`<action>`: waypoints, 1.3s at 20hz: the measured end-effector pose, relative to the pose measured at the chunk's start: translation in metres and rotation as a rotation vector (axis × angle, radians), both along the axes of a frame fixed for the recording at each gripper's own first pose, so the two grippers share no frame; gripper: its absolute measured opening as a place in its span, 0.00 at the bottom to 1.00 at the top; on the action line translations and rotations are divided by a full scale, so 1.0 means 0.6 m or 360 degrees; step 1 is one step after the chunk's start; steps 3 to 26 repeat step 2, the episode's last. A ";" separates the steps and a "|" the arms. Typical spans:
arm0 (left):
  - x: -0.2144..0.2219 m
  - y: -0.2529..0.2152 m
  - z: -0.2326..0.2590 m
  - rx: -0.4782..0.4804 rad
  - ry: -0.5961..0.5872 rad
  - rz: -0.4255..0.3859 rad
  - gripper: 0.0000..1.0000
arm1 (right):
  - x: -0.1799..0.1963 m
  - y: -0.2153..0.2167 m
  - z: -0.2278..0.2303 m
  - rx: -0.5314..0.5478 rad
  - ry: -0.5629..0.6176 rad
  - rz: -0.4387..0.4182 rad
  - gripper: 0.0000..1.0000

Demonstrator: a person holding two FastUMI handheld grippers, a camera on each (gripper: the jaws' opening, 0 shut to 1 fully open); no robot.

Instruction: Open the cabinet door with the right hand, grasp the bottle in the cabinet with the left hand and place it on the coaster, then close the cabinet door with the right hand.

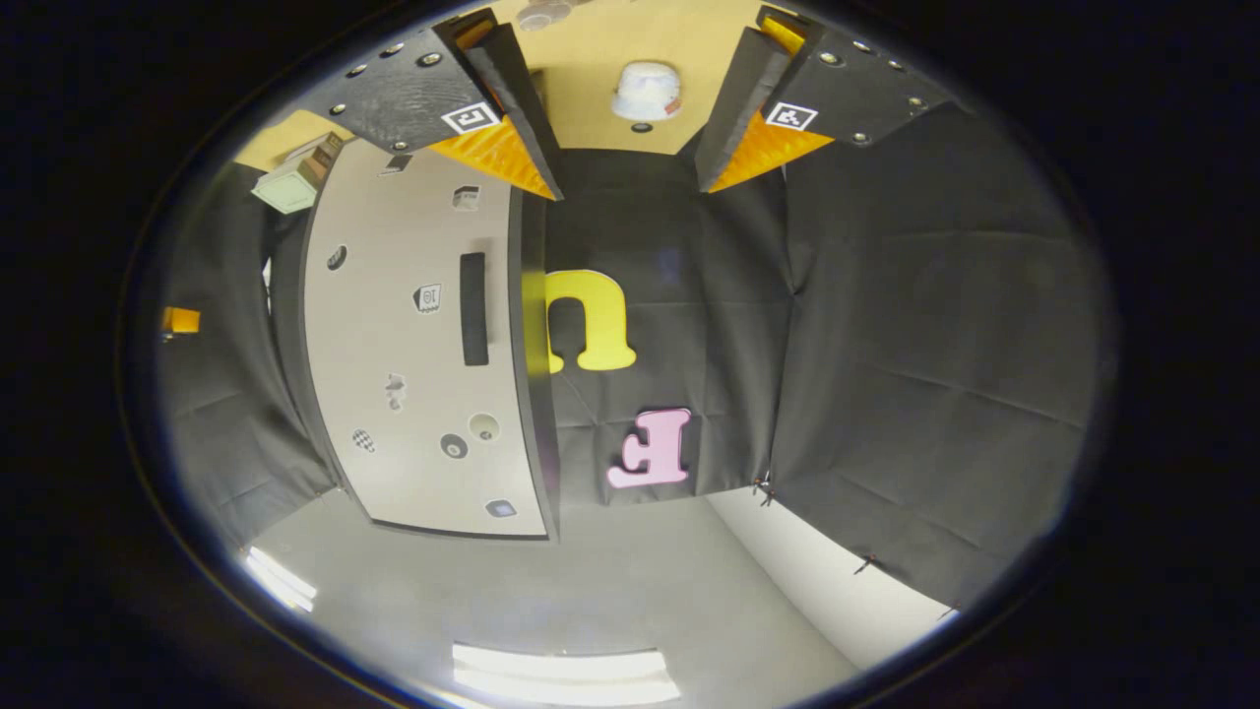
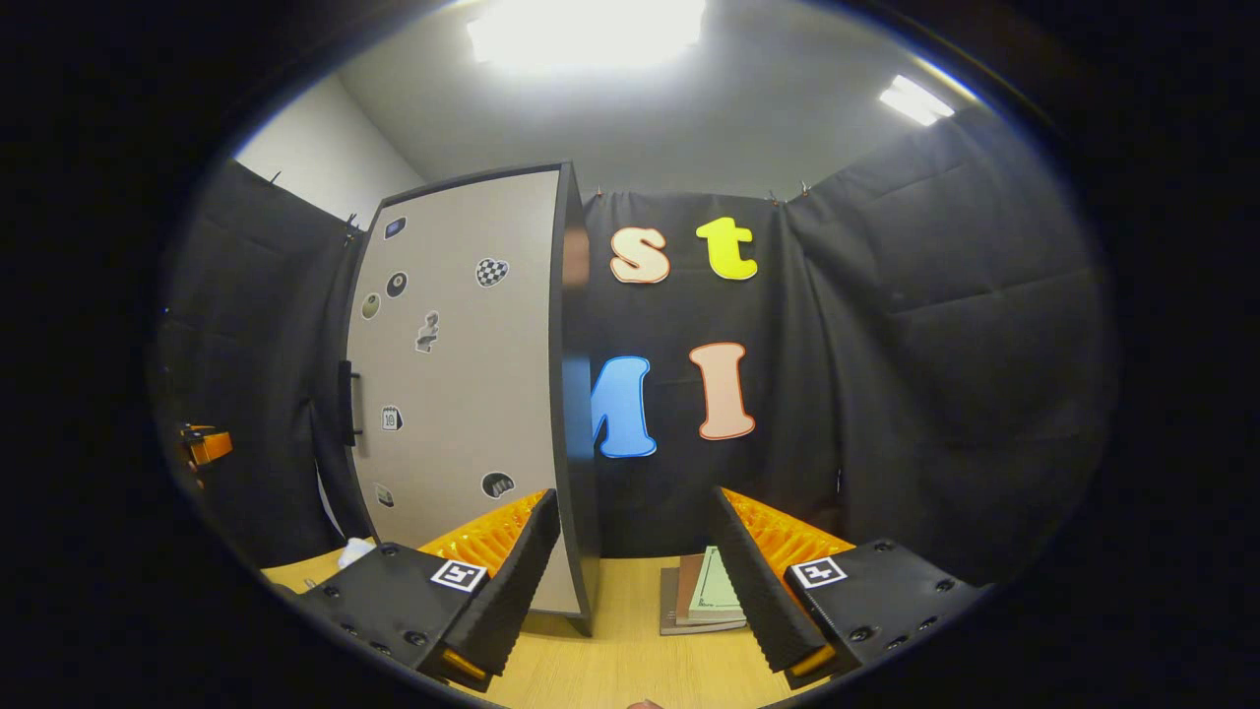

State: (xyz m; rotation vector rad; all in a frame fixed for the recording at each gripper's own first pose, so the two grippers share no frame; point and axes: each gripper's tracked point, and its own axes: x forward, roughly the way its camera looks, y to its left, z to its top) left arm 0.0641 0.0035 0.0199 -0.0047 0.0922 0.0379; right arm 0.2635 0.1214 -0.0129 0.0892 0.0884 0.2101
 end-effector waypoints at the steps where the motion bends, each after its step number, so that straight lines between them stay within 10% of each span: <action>1: 0.000 0.000 0.000 0.0000 -0.0002 0.0000 0.80 | -0.001 0.000 0.000 0.0001 0.0001 0.0000 0.96; 26: 0.000 0.000 0.003 -0.0002 -0.0004 -0.0003 0.80 | 0.000 0.001 -0.001 0.0000 0.0001 0.0000 0.96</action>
